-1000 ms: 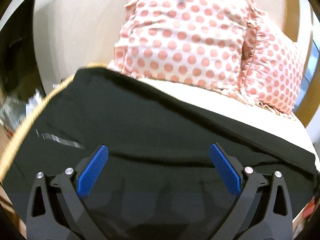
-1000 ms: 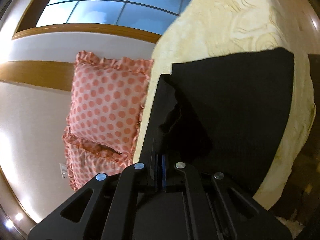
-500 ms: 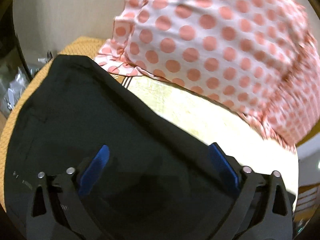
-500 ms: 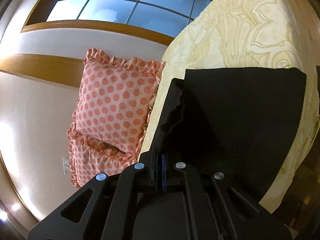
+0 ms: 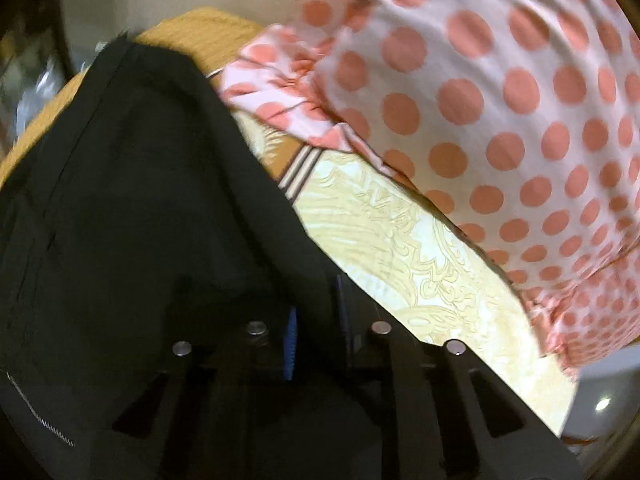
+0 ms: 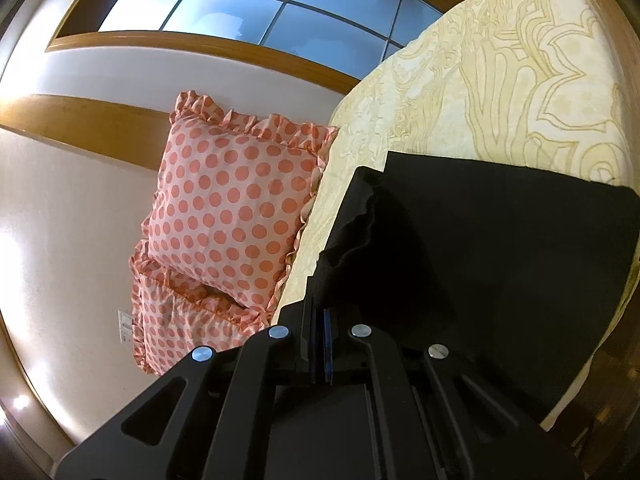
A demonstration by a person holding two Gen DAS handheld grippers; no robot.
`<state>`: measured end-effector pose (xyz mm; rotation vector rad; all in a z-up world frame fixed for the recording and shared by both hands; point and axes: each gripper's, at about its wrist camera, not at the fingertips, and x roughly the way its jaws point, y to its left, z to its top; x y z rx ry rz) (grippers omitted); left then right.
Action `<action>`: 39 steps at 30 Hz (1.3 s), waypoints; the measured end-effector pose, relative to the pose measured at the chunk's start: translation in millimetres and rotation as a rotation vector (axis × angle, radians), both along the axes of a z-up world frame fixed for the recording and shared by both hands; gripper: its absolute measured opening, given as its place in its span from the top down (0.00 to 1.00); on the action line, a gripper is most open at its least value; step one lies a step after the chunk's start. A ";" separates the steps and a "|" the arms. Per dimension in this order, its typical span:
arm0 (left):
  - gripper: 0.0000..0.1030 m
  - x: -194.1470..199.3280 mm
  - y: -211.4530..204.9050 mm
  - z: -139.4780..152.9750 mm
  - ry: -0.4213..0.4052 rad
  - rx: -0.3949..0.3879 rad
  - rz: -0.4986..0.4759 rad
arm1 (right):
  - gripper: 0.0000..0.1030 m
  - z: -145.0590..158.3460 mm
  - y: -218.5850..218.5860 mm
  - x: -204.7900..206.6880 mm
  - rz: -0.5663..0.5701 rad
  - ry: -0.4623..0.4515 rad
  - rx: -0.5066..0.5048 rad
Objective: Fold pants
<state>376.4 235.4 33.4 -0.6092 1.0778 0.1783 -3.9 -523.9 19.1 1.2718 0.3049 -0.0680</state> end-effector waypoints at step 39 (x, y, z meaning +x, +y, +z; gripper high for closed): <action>0.91 -369.1 -26.4 12.3 -0.320 0.186 0.075 | 0.98 13.1 -35.1 -57.9 -0.094 0.121 0.007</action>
